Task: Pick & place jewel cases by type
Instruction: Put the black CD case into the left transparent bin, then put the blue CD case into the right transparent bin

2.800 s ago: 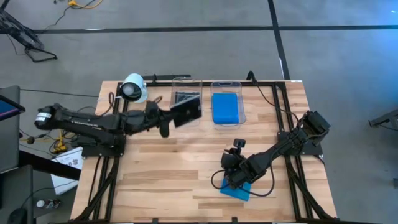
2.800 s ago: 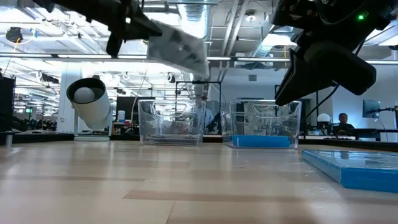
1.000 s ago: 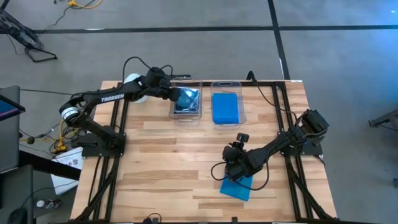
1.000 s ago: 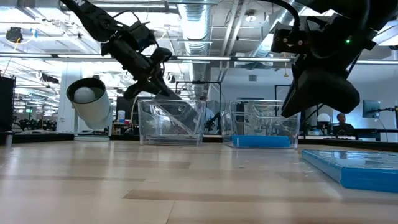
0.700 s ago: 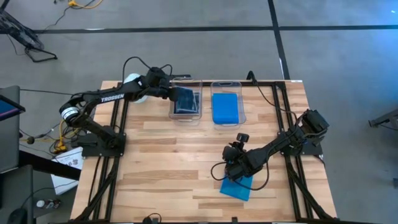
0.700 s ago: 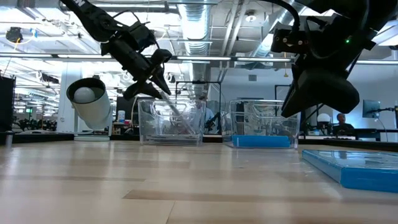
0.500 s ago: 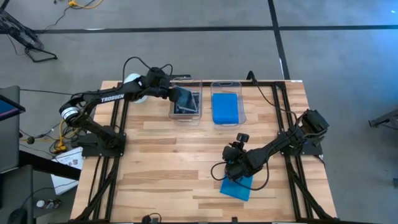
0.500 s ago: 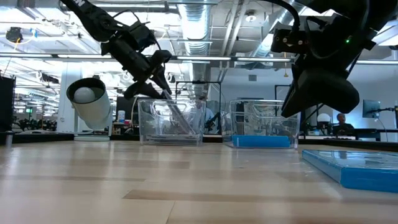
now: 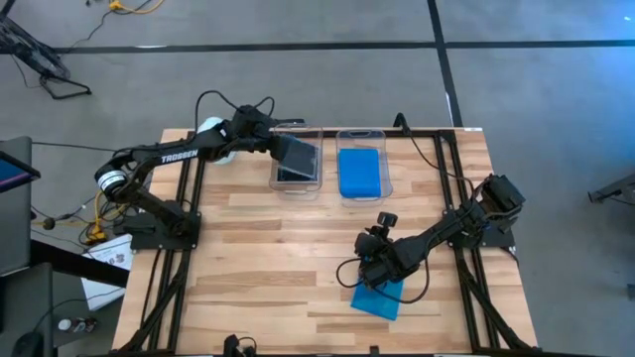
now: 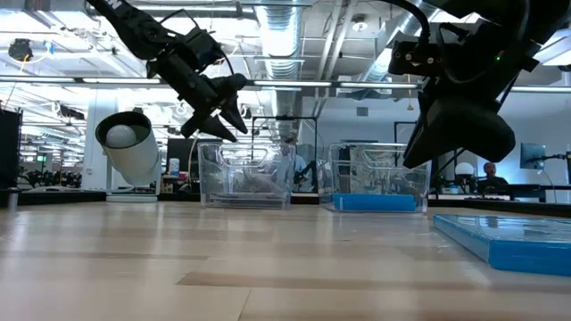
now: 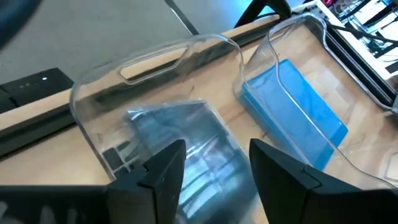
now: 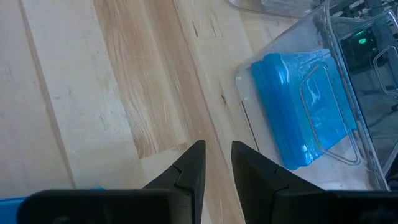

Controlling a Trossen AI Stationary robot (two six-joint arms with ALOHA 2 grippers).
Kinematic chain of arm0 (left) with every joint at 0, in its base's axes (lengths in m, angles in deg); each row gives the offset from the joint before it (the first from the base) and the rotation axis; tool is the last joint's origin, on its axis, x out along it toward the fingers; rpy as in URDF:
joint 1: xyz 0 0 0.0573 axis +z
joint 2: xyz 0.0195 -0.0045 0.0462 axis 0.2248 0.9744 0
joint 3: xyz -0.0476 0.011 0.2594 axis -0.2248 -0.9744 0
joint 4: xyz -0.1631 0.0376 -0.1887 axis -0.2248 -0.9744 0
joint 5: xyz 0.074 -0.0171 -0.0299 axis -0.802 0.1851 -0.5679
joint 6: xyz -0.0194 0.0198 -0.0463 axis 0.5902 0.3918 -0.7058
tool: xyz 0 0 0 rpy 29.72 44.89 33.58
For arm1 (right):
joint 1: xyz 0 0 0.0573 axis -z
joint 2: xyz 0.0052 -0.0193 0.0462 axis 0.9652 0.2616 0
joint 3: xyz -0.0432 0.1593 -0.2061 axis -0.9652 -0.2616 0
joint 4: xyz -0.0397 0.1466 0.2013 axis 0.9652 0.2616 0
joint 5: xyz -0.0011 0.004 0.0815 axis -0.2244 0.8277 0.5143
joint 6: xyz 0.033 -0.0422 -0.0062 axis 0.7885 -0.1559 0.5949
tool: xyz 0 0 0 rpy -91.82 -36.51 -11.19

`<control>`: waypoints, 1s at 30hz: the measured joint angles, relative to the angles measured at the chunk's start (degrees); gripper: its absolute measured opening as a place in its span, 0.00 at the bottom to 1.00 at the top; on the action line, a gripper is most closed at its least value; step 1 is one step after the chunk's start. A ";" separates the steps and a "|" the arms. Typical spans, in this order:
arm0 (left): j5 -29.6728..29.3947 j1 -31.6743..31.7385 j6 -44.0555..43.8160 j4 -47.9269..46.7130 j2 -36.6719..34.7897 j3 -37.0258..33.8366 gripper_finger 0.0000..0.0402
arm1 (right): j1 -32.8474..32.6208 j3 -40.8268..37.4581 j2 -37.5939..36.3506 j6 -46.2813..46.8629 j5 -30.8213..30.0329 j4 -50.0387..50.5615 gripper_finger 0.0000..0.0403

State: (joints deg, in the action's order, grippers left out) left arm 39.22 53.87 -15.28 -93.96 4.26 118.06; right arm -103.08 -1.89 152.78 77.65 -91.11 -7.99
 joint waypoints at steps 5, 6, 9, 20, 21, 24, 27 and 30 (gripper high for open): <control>-0.16 0.63 0.31 -0.02 0.00 0.00 0.43 | 0.00 0.02 0.00 0.01 0.00 0.00 0.17; -0.16 0.68 0.30 -0.02 0.00 0.00 0.43 | 0.00 0.02 0.00 0.01 0.00 0.00 0.17; -0.16 0.77 0.32 0.00 0.00 0.00 0.43 | 0.00 0.02 -0.02 0.01 0.00 0.01 0.17; 22.42 -0.55 -0.39 6.95 -0.02 -0.02 0.43 | -0.70 0.02 0.00 0.03 -0.45 -0.46 0.17; 25.45 -1.07 -0.40 8.23 -0.02 -0.02 0.43 | -0.67 0.02 0.00 0.03 -0.46 -0.49 0.17; 35.41 -3.47 1.10 12.39 -0.02 -0.02 0.43 | -0.63 0.02 0.00 0.03 -0.55 -0.64 0.17; 46.07 -7.16 4.74 15.47 -0.04 -0.02 0.43 | -0.66 0.02 -0.01 0.01 -0.55 -0.63 0.17; 51.90 -11.87 7.60 17.61 -0.04 -0.02 0.43 | -0.66 0.02 0.00 0.01 -0.55 -0.63 0.17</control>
State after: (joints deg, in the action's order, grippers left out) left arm 91.12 42.00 -7.68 -76.34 4.21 118.04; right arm -103.74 -1.87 152.78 77.65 -91.66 -8.62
